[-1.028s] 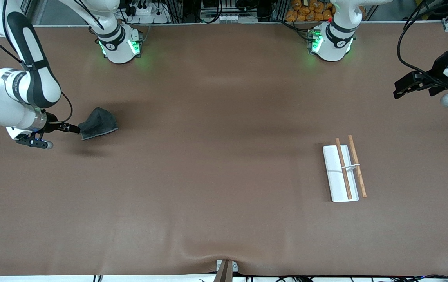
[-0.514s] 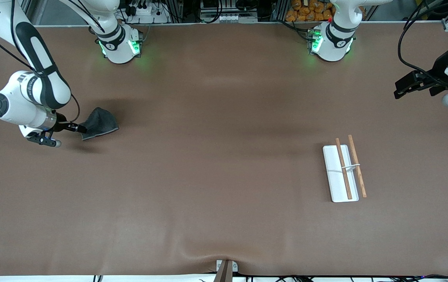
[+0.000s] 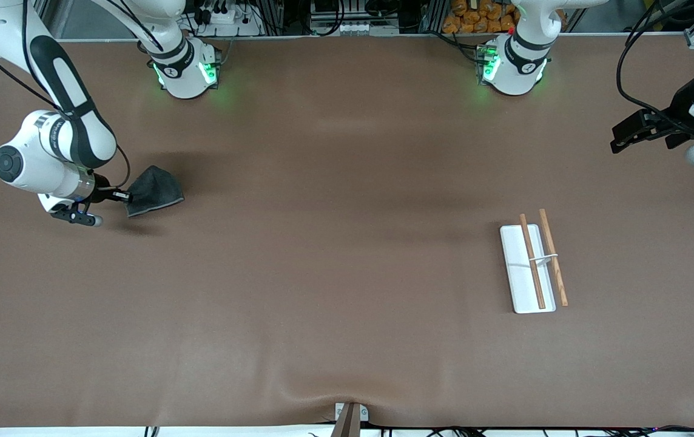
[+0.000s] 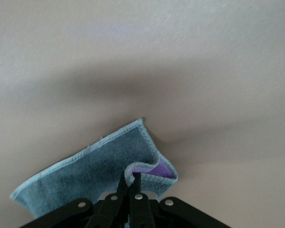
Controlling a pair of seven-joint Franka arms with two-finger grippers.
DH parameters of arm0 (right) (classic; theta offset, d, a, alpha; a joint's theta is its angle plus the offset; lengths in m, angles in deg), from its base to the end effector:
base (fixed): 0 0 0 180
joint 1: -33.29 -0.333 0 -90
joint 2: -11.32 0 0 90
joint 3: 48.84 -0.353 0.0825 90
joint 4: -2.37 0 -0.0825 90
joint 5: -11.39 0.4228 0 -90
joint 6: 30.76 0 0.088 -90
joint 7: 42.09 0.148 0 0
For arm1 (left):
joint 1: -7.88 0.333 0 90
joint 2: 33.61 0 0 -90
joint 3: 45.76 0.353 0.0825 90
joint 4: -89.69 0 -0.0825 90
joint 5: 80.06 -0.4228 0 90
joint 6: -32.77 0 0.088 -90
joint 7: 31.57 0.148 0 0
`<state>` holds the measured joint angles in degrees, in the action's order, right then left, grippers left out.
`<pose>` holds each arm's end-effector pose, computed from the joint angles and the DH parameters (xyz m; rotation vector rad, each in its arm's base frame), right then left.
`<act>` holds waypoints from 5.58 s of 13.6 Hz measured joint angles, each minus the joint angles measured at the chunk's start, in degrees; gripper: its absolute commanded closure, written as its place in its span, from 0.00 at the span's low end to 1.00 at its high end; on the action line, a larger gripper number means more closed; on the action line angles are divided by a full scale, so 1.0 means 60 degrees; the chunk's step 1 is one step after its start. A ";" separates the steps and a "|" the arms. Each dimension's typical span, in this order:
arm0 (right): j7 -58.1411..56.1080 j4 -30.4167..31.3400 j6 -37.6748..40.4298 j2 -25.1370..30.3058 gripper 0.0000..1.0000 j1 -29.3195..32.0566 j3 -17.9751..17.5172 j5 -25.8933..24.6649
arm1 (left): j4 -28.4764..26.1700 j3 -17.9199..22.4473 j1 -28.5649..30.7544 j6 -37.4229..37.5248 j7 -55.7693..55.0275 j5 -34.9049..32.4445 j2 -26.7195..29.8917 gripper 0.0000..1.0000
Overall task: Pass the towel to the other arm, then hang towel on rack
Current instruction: 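Lower the right gripper onto the towel corner and close it, then lift the towel with the right gripper toward the table middle, then reach the left gripper to the hanging towel and grasp it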
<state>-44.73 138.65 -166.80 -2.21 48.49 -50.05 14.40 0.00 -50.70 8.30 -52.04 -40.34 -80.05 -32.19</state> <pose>0.4829 -0.1176 0.1683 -3.0279 0.3656 0.3563 0.5709 -0.0458 0.6301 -3.1291 -0.1162 0.0937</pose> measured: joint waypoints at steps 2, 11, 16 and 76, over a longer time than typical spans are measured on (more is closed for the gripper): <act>-0.0001 -0.0330 0.1030 0.0277 1.00 -0.0211 -0.0071 0.0587 | 0.0000 0.0001 0.0000 0.0000 0.0000 0.0000 0.0000 0.00; 0.5236 -0.2989 0.5664 0.1357 1.00 -0.2912 -0.0156 0.1747 | -0.0004 0.0004 0.0000 0.0000 0.0000 0.0000 -0.0001 0.00; 0.8457 -0.4461 0.6494 0.1390 1.00 -0.4249 -0.0179 0.3131 | 0.0001 0.0002 -0.0013 -0.0025 0.0000 0.0000 -0.0001 0.00; 2.1003 -0.9922 0.0068 -0.2250 1.00 -0.8295 -0.0137 0.7616 | 0.1175 -0.0138 -0.1968 -0.5565 -0.6589 0.8953 -0.6025 0.00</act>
<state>81.29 79.12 -166.39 -15.71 -1.28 -50.87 60.10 7.05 -51.53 -3.51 -85.44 -79.88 -26.33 -68.33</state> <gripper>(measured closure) 0.978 0.000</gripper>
